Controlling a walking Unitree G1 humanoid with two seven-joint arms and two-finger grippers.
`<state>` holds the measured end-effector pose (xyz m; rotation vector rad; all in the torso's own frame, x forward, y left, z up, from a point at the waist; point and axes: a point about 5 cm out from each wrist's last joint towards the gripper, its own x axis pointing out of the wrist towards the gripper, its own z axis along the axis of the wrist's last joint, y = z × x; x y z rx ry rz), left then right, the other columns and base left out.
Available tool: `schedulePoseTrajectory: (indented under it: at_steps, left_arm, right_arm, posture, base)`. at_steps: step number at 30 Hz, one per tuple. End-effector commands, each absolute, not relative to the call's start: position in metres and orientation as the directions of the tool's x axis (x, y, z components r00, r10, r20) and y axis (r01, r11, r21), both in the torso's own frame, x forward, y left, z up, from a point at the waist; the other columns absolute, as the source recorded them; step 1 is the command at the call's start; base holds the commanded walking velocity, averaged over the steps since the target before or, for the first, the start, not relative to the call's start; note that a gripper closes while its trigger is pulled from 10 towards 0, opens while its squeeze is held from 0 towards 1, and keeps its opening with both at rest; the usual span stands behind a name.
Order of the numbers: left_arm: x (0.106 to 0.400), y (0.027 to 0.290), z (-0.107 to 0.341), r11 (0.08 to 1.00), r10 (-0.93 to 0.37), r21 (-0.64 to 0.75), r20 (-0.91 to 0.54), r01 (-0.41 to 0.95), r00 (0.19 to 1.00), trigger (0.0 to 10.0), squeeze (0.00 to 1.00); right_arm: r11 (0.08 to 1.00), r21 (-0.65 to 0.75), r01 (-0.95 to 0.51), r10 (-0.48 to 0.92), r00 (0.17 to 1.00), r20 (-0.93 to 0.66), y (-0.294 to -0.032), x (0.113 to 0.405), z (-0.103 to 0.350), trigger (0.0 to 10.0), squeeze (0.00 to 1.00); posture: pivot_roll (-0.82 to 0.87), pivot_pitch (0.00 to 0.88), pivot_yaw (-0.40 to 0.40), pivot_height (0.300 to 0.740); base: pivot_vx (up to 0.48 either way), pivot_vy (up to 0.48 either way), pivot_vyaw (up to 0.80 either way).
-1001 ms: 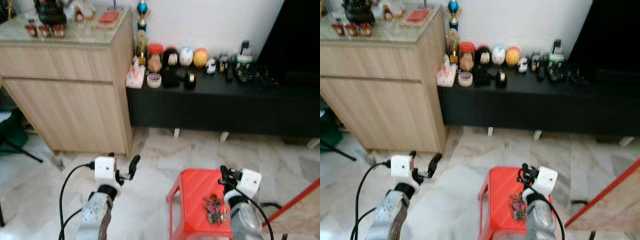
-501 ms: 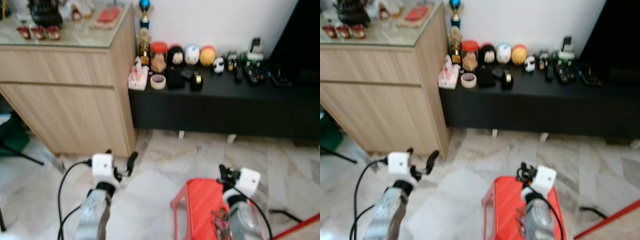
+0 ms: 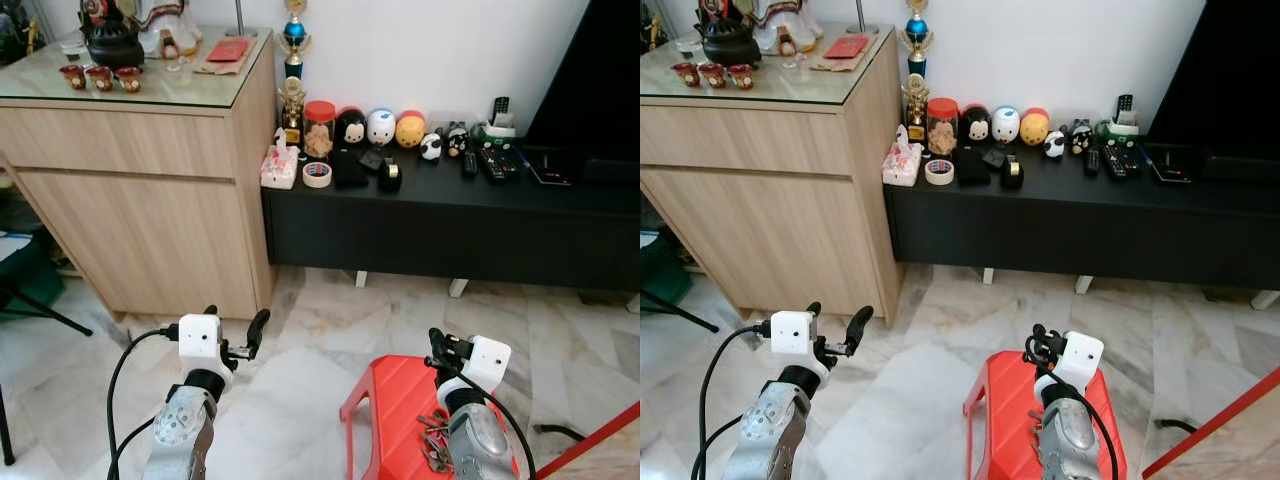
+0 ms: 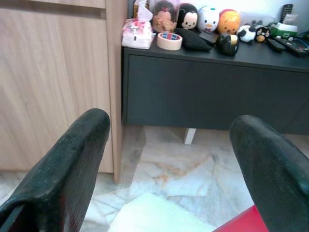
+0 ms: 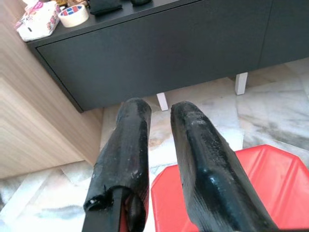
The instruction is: Hang keys on a hook
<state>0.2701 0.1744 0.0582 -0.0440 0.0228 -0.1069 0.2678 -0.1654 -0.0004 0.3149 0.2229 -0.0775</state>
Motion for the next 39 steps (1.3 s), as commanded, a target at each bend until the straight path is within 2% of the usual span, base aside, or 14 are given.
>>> schedulePoseTrajectory:
  at_steps: [1,5,13,22,23,27,39]
  left_arm:
    - [0.2693,0.1740,0.0577,0.994,-0.108,-0.039,-0.024,0.107,0.994,10.0,0.00]
    - [0.2696,0.1736,0.0581,0.993,-0.113,-0.034,-0.022,0.112,0.993,10.0,0.00]
    - [0.2700,0.1730,0.0589,0.993,-0.115,-0.036,-0.016,0.114,0.993,10.0,0.00]
    - [0.2709,0.1720,0.0587,0.993,-0.114,-0.037,-0.018,0.113,0.993,10.0,0.00]
    - [0.2711,0.1719,0.0586,0.993,-0.118,-0.005,-0.024,0.118,0.993,10.0,0.00]
    - [0.2708,0.1716,0.0570,0.994,-0.106,-0.018,-0.030,0.105,0.994,10.0,0.00]
    - [0.2718,0.1719,0.0570,0.995,-0.098,-0.034,-0.026,0.097,0.995,10.0,0.00]
  right_arm:
    - [0.948,0.294,0.120,-0.049,0.970,-0.238,-0.1674,0.2665,-0.0021,10.0,0.00]
    - [0.949,0.294,0.118,-0.046,0.970,-0.239,-0.1672,0.2664,-0.0023,10.0,0.00]
    - [0.949,0.293,0.115,-0.043,0.970,-0.241,-0.1669,0.2664,-0.0026,10.0,0.00]
    - [0.950,0.290,0.115,-0.044,0.970,-0.240,-0.1677,0.2665,-0.0025,10.0,0.00]
    - [0.951,0.289,0.115,-0.044,0.970,-0.241,-0.1680,0.2664,-0.0025,10.0,0.00]
    - [0.951,0.287,0.113,-0.042,0.969,-0.243,-0.1685,0.2660,-0.0029,10.0,0.00]
    - [0.957,0.274,0.093,-0.026,0.971,-0.238,-0.1691,0.2662,-0.0022,10.0,0.00]
  posture:
    - [0.01,0.022,-0.057,0.740]
    - [0.01,0.021,-0.059,0.740]
    - [0.01,0.022,-0.060,0.740]
    - [0.01,0.022,-0.061,0.740]
    - [0.01,0.022,-0.061,0.740]
    - [0.01,0.023,-0.062,0.740]
    - [0.00,0.018,-0.066,0.740]
  base:
    - [0.000,0.000,0.00]
    - [0.000,0.000,0.00]
    - [0.000,-0.376,0.00]
    - [0.000,0.000,0.00]
    - [0.000,-0.431,0.00]
    - [0.000,-0.480,0.00]
    - [0.000,0.000,0.00]
